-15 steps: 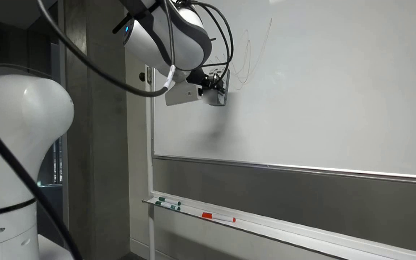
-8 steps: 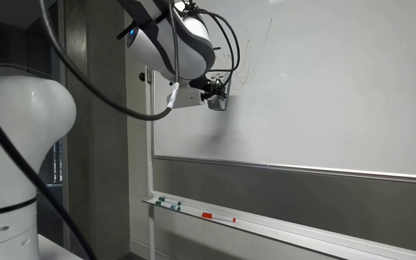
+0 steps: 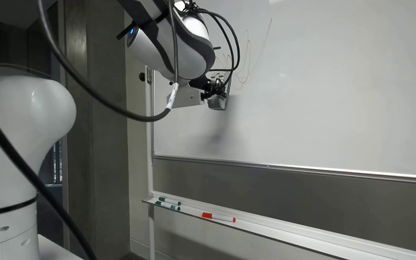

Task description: Wipe the white board with the grey eraser

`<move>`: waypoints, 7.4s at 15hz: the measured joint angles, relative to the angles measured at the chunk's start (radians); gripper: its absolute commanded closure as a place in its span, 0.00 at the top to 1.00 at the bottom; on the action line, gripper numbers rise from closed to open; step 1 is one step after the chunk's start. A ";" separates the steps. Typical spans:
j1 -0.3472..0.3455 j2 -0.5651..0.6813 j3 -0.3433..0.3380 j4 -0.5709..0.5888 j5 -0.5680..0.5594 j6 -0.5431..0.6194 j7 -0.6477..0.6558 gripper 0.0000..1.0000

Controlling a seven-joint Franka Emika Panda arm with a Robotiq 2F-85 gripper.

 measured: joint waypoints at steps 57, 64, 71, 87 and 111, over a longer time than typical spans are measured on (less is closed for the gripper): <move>0.000 0.000 0.000 0.000 0.000 0.000 0.000 0.38; 0.085 -0.067 -0.047 0.004 0.052 -0.068 -0.120 0.38; 0.286 -0.159 -0.146 0.042 0.043 -0.180 -0.196 0.38; 0.547 -0.289 -0.260 0.139 0.040 -0.251 -0.413 0.38; 0.547 -0.679 -0.321 0.361 0.125 -0.298 -0.924 0.38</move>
